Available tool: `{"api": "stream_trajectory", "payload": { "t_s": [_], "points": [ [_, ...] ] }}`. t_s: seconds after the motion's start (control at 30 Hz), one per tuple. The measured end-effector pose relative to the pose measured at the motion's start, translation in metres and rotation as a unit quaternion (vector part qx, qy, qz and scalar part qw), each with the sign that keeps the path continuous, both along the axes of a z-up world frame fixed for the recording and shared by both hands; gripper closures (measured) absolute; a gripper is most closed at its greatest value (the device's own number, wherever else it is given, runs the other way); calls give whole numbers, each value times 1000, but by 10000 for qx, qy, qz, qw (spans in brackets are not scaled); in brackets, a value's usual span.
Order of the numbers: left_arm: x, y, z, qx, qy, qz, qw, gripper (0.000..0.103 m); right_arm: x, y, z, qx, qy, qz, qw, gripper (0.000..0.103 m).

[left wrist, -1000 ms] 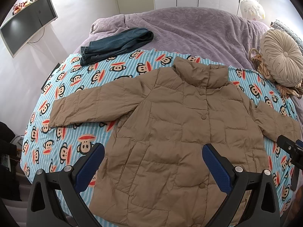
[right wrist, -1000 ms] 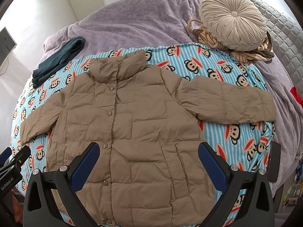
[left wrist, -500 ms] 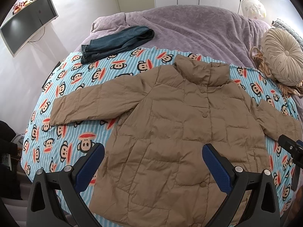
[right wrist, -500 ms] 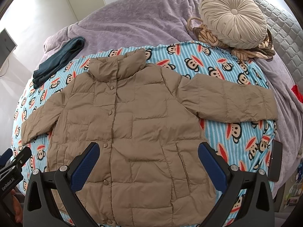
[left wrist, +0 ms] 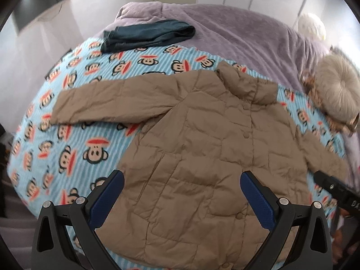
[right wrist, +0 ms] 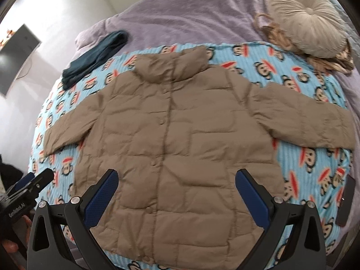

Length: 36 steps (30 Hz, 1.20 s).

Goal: Fold large clothes
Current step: 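Grasp the tan jacket's sleeve and side edge with the left tool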

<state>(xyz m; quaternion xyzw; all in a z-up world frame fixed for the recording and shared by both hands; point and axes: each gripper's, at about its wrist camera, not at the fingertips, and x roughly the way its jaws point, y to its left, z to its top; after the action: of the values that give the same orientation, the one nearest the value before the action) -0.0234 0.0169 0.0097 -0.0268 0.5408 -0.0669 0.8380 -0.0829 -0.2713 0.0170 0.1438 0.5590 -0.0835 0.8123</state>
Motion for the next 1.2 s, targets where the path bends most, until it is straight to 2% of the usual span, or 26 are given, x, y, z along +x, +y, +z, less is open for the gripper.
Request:
{"api": "stream_trajectory", "payload": {
  "t_s": [0.17, 0.37, 0.5, 0.67, 0.77, 0.9, 0.97, 1.03, 1.1, 1.13, 1.2],
  "points": [
    [28, 70, -29, -420, 85, 617, 9972, 0, 13, 16, -13, 582, 32, -15, 9983, 0],
    [85, 166, -96, -1056, 331, 1373, 9843, 0, 28, 56, -38, 527, 17, 34, 9986, 0],
    [131, 217, -147, -1462, 462, 1778, 9720, 0, 45, 88, -70, 434, 559, 166, 9974, 0],
    [171, 260, -200, -1938, 639, 2231, 9532, 0, 60, 117, -99, 658, 745, 160, 9949, 0],
    [190, 274, -208, -2095, 455, 2402, 9468, 0, 72, 131, -113, 639, 794, 202, 9946, 0],
    [215, 281, -201, -2043, 174, 2525, 9456, 1, 93, 143, -126, 609, 816, 221, 9946, 0],
    [226, 284, -198, -1976, 48, 2624, 9445, 20, 106, 148, -130, 579, 778, 254, 9950, 0],
    [238, 289, -199, -2043, 39, 2565, 9447, 74, 121, 152, -134, 619, 739, 294, 9949, 0],
    [246, 293, -199, -2445, 4, 2435, 9386, 87, 136, 155, -136, 646, 703, 312, 9949, 0],
    [247, 293, -195, -2518, -66, 2380, 9380, 87, 145, 156, -137, 655, 677, 313, 9951, 0],
    [246, 288, -177, -2509, -296, 2125, 9439, 87, 162, 158, -138, 690, 544, 303, 9957, 0]
  ]
}}
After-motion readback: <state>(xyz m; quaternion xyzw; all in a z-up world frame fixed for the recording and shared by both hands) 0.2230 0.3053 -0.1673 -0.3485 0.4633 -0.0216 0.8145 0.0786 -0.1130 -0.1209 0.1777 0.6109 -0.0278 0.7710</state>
